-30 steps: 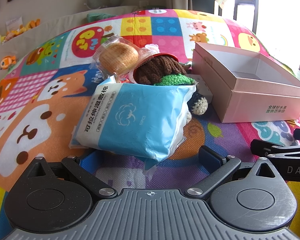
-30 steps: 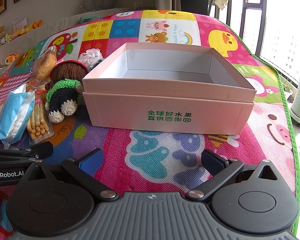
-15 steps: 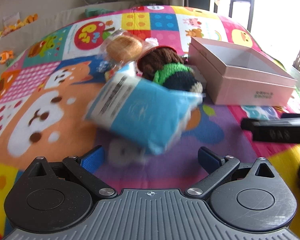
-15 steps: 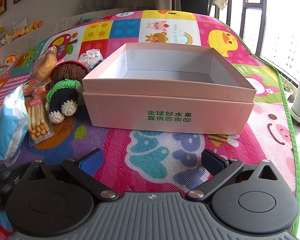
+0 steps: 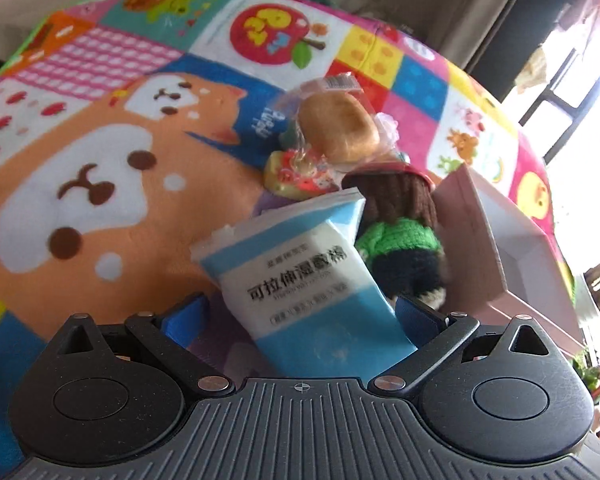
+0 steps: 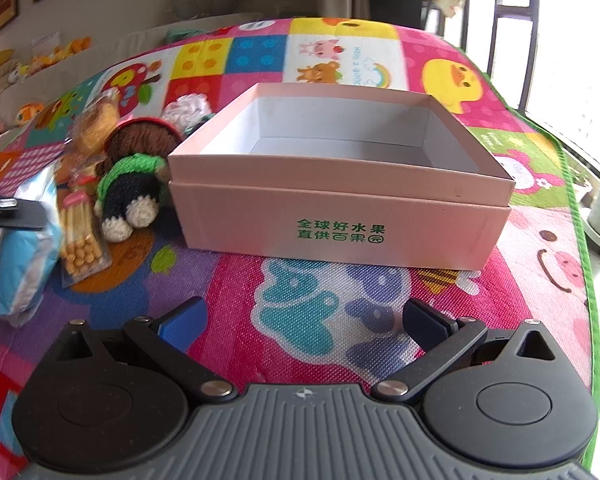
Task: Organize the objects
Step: 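Grasp the blue wet-cotton pack with the left tool and lift it, then lower the blue pack into the pink box with the left tool while the right tool grasps the biscuit-stick pack, then release the biscuit sticks into the pink box with the right tool while the left tool grasps the knitted doll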
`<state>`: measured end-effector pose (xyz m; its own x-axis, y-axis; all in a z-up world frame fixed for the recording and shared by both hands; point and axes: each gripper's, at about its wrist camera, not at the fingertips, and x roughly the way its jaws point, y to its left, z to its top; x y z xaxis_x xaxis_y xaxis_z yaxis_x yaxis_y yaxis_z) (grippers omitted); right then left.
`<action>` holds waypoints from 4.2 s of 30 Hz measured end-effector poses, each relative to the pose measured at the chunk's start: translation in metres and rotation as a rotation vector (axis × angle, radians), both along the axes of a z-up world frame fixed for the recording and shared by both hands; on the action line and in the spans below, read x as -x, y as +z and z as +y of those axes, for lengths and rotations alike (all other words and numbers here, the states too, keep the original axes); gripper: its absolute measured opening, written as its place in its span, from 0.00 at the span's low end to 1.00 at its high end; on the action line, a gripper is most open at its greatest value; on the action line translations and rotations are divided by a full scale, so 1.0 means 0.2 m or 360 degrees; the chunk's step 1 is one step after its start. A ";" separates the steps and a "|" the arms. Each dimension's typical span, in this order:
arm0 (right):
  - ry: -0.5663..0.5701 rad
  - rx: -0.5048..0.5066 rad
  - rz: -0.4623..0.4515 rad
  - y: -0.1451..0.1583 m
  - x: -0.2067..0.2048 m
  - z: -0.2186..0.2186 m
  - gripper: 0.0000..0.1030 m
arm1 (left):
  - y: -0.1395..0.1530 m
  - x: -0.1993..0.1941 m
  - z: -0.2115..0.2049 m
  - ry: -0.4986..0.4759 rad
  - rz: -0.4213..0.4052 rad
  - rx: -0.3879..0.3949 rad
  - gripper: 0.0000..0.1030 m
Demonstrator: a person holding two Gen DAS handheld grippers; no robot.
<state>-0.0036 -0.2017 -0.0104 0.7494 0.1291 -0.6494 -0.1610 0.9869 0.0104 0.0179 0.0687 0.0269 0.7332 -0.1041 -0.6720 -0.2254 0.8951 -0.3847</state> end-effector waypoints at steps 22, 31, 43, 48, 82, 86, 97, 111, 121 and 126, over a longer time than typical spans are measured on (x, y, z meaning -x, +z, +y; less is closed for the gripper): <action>0.0685 0.0048 -0.0083 0.25 0.06 0.44 0.93 | 0.12 0.45 0.38 -0.0222 -0.0194 -0.0275 0.57; 0.0780 0.0220 -0.0049 0.19 -0.17 0.85 0.61 | 0.11 0.47 0.39 -0.0258 -0.0188 -0.0272 0.57; 0.0747 0.0061 0.0248 0.19 0.19 0.28 0.31 | 0.15 0.47 0.19 -0.0420 -0.0182 -0.0379 0.57; 0.0513 -0.0024 0.0180 0.26 0.39 -0.11 0.31 | 0.26 0.38 -0.03 -0.0608 -0.0251 -0.0354 0.57; 0.0321 -0.0366 -0.0236 0.90 0.15 -0.43 0.30 | 0.16 0.14 -0.12 -0.0713 -0.0304 -0.0213 0.56; 0.0280 -0.0349 -0.0326 0.95 -0.10 -0.27 0.41 | 0.18 0.16 -0.06 -0.0662 -0.0342 -0.0157 0.56; 0.0184 -0.0139 -0.0252 0.60 -0.02 -0.21 0.71 | 0.09 0.06 0.04 -0.0500 -0.0256 -0.0139 0.56; 0.0430 0.0100 -0.0143 0.17 0.40 -0.08 0.84 | 0.00 -0.55 -0.23 -0.0305 -0.0165 -0.0183 0.64; 0.0468 0.0104 -0.0221 0.36 0.28 -0.06 0.88 | 0.00 -0.11 -0.06 -0.0540 -0.0153 -0.0136 0.54; 0.0517 -0.0068 -0.0133 0.60 -0.01 0.05 0.88 | 0.00 0.18 0.12 -0.0567 -0.0211 -0.0091 0.53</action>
<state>-0.0023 -0.1916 0.1092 0.7150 0.3958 -0.5763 -0.4693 0.8827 0.0240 -0.0182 0.0923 0.0260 0.7387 -0.3335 -0.5857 0.1523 0.9291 -0.3369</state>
